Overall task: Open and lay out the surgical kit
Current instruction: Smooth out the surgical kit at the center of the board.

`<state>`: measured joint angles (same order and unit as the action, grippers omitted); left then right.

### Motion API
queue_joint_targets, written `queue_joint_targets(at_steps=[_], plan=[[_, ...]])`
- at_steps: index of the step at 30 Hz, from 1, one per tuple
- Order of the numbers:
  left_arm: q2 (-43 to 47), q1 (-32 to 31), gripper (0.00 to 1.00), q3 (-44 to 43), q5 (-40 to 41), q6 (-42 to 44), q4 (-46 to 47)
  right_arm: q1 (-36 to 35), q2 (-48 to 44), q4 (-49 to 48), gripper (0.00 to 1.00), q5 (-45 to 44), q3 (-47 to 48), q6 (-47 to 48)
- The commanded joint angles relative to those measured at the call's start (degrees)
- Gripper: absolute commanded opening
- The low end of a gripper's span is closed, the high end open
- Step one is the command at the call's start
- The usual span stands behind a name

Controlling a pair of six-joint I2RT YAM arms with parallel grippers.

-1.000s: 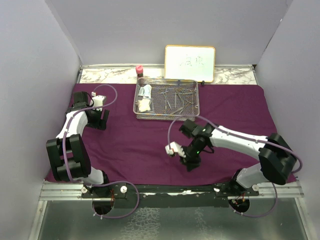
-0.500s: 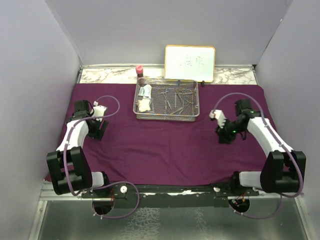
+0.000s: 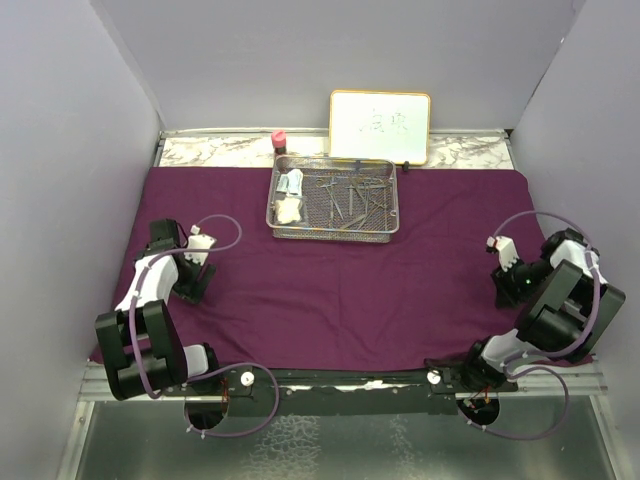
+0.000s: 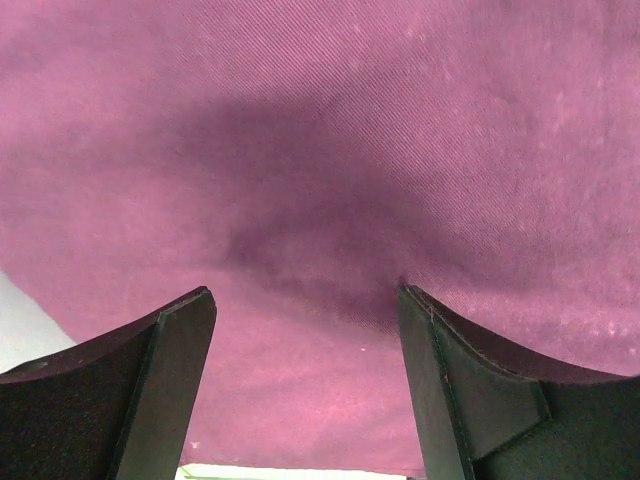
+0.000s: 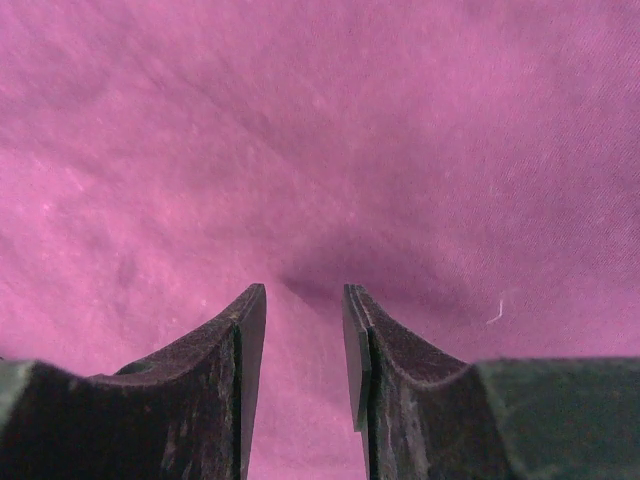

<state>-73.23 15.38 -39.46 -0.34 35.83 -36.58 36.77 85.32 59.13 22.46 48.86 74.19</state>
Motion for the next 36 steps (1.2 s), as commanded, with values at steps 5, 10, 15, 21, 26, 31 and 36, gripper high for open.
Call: queue_joint_targets(at_steps=[5, 10, 15, 21, 26, 31, 36], plan=[[0.34, 1.21, 0.76, 4.57, 2.84, 3.51, -1.04, 4.19, 0.22, -4.48, 0.37, -7.01, -6.03, 4.91], [-0.08, 1.29, 0.76, 6.61, 3.8, 4.65, -1.05, 5.16, 1.42, -6.6, 0.37, -9.6, -7.53, 5.14], [0.0, 1.24, 0.76, 7.36, 4.71, 5.72, -1.04, 6.22, 0.98, -7.29, 0.37, -11.73, -8.36, 6.34], [0.02, 1.32, 0.76, 7.64, 5.51, 7.23, -2.43, 6.58, 0.71, -7.22, 0.37, -12.88, -7.71, 6.82], [0.61, 1.3, 0.76, 6.98, 5.88, 7.86, -3.68, 6.82, 0.42, -6.05, 0.38, -12.02, -6.92, 7.62], [0.78, 1.26, 0.76, 3.99, 4.41, 8.27, -6.4, 6.8, 0.42, -1.79, 0.39, -6.7, -3.49, 8.03], [2.39, 1.21, 0.76, -2.66, -1.91, 5.64, -8.32, 6.74, -0.25, 4.18, 0.43, 2.83, 3.46, 7.37]])
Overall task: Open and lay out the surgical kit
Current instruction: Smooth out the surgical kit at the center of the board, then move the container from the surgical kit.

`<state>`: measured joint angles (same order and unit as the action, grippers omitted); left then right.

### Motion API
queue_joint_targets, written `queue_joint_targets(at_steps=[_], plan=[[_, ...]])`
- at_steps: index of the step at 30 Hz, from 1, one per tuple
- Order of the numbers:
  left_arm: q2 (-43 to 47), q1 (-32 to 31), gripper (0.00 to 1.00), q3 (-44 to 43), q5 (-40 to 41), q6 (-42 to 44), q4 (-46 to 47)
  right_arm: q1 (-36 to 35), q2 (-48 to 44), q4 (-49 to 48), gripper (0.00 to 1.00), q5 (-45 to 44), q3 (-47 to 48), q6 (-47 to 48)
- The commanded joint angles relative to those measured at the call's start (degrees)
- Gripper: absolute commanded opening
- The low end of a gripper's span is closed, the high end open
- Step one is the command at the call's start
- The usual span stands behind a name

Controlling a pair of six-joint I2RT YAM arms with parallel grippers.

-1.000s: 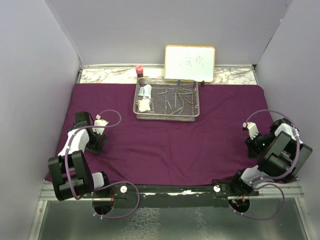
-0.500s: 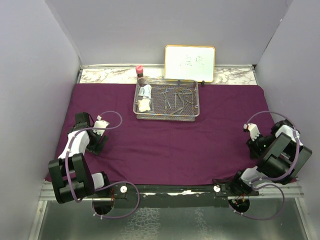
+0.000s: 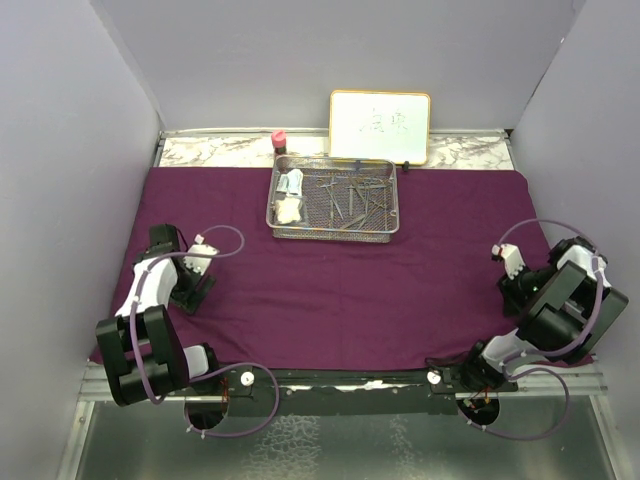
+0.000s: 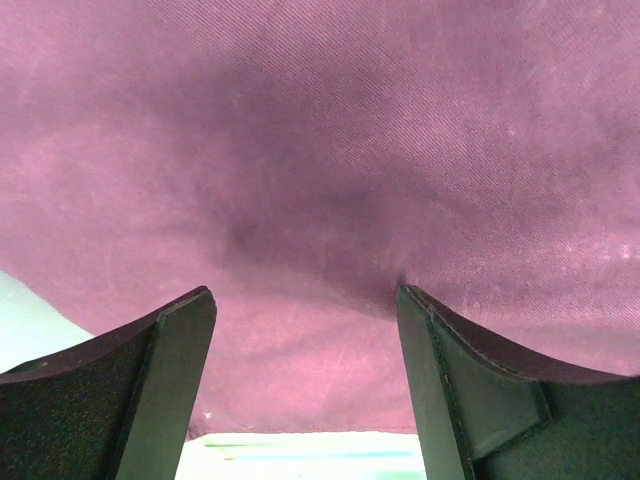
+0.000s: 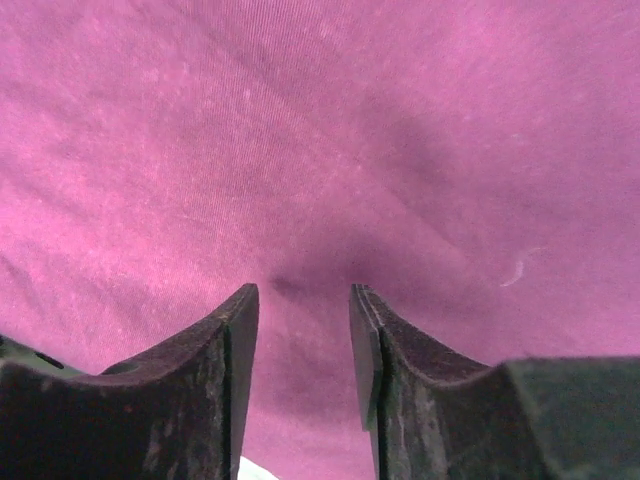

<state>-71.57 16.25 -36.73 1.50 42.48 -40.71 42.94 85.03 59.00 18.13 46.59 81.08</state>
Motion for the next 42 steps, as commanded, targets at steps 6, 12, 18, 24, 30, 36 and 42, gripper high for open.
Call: queue_joint_targets(at_steps=[6, 12, 18, 24, 30, 36, 42], plan=[[-0.08, -1.05, 0.76, -17.7, -15.98, -9.56, -4.3, -2.39, -1.03, 7.48, 0.54, 19.99, 14.73, -6.74], [-5.17, -5.1, 0.78, -28.2, -26.67, -20.79, 0.83, -15.83, -3.81, -3.45, 0.57, 22.7, 16.5, -24.85], [-12.39, -11.57, 0.79, -34.53, -26.88, -31.4, 10.08, -21.94, -1.89, -12.64, 0.59, 28.48, 19.99, -42.95], [-21.62, -18.48, 0.75, -41.36, -23.83, -38.29, 16.17, -26.7, -1.8, -19.83, 0.59, 28.06, 17.44, -53.63], [-33.07, -22.6, 0.7, -50.32, -20.47, -43.51, 18.49, -29.61, -1.53, -21.46, 0.59, 26.33, 16.44, -57.82], [-42.33, -25.23, 0.65, -57.01, -18.76, -46.02, 18.53, -30.4, -0.84, -19.41, 0.58, 25.21, 17.17, -59.46], [-46.71, -26.78, 0.62, -59.17, -15.03, -46.62, 18.87, -31.52, 0.78, -21.38, 0.57, 25.73, 15.5, -60.98]])
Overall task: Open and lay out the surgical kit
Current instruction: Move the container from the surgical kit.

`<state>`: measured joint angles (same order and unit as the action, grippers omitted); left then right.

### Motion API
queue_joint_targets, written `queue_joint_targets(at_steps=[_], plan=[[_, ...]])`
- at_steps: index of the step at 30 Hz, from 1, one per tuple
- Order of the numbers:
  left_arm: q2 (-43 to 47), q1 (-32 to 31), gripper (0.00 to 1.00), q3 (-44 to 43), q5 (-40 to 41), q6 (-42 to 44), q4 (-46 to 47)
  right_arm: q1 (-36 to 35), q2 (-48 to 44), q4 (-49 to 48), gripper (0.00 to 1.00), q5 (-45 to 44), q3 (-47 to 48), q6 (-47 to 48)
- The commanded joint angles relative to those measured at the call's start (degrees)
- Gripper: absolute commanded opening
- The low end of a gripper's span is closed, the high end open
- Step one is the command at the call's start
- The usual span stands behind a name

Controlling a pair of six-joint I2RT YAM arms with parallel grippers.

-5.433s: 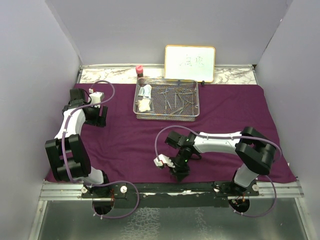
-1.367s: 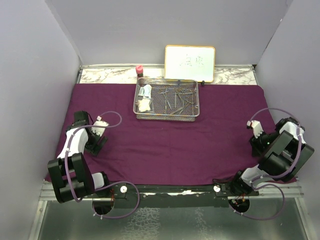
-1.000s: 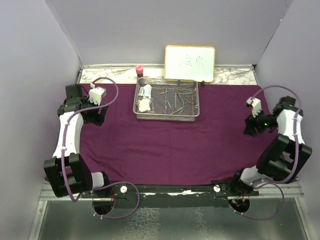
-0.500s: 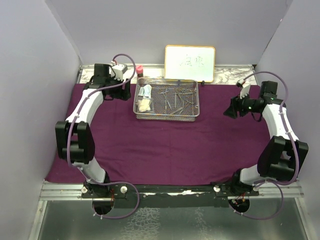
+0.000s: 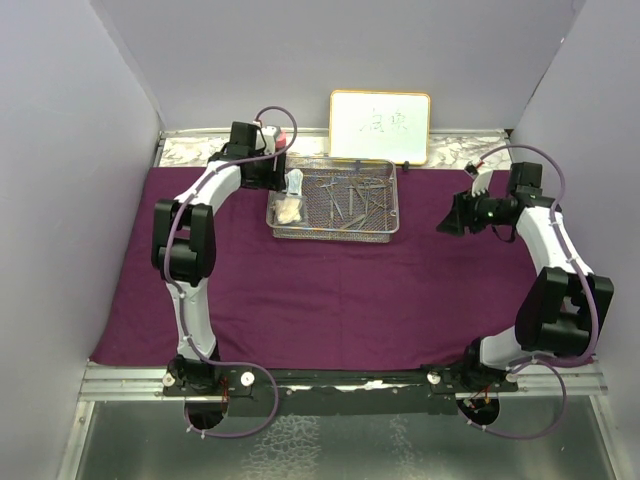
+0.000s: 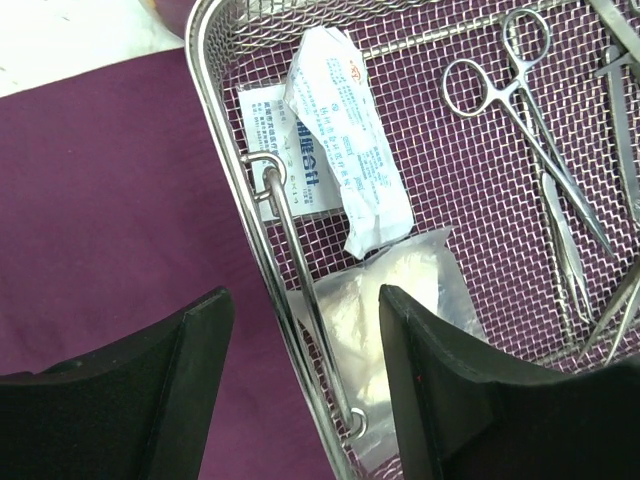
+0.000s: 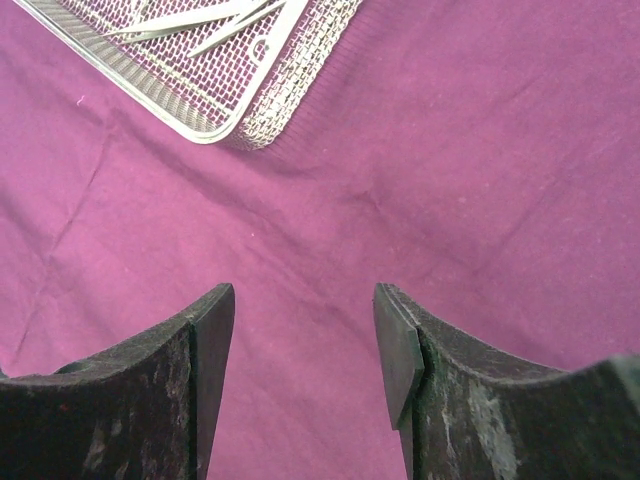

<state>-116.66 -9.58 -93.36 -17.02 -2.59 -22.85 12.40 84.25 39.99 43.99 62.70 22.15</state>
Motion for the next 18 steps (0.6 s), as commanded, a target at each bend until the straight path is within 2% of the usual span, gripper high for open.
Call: queue_joint_targets(at_steps=[1, 5, 18], plan=[[-2.05, -1.08, 0.61, -2.69, 3.78, -1.59, 1.27, -1.12, 1.92, -2.18, 0.57, -0.1, -0.52, -1.98], [-2.84, -1.35, 0.57, -2.08, 5.09, -2.08, 2.73, -1.41, 2.11, -2.14, 0.56, -0.19, -0.62, -1.89], [-1.71, -1.49, 0.25, 1.77, 7.09, -4.18, 5.19, -1.59, 1.47, -2.15, 0.54, -0.03, -1.5, -1.24]])
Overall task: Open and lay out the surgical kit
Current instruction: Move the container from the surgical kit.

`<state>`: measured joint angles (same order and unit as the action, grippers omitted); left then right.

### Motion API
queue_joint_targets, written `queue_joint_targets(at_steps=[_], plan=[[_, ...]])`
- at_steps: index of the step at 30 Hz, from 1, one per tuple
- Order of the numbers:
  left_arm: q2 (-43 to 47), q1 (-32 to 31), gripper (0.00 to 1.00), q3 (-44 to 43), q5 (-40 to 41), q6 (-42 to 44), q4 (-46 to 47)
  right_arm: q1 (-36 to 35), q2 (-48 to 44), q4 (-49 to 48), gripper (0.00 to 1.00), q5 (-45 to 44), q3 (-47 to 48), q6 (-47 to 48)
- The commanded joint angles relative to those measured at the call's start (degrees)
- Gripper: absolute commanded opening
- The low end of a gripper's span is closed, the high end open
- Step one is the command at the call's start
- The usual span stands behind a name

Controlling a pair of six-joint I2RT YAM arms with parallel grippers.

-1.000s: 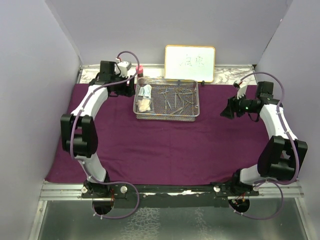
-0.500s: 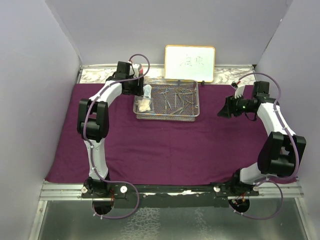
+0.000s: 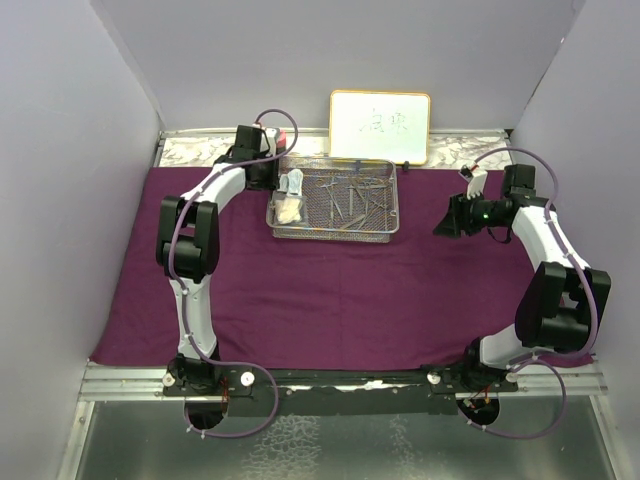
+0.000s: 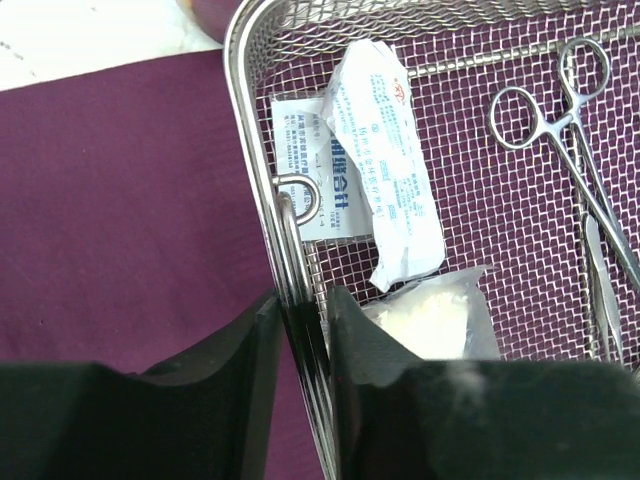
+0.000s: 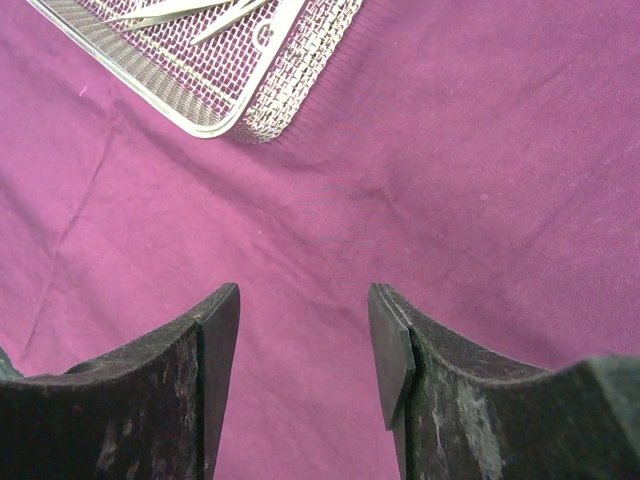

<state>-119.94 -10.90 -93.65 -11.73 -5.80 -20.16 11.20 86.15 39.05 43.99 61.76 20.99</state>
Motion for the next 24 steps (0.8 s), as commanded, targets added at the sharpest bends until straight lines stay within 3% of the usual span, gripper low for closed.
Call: queue_joint_targets(at_steps=[1, 5, 14, 24], plan=[[2.01, -0.18, 0.23, 2.72, 1.94, -1.01, 2.9, -0.39, -0.46, -1.25, 0.54, -0.04, -0.58, -0.14], [4.48, -0.08, 0.12, 5.77, 2.06, -1.76, 4.51, -0.46, -0.37, -0.83, 0.53, 0.18, -0.52, 0.26], [11.31, 1.03, 0.01, 11.78, 4.0, -2.64, 7.6, -0.48, -2.11, -0.82, 0.53, 0.0, -1.31, 0.64], [13.07, 7.57, 0.0, 12.98, 3.78, -1.1, 7.93, -0.48, -2.42, -0.64, 0.52, 0.18, -1.38, 0.91]])
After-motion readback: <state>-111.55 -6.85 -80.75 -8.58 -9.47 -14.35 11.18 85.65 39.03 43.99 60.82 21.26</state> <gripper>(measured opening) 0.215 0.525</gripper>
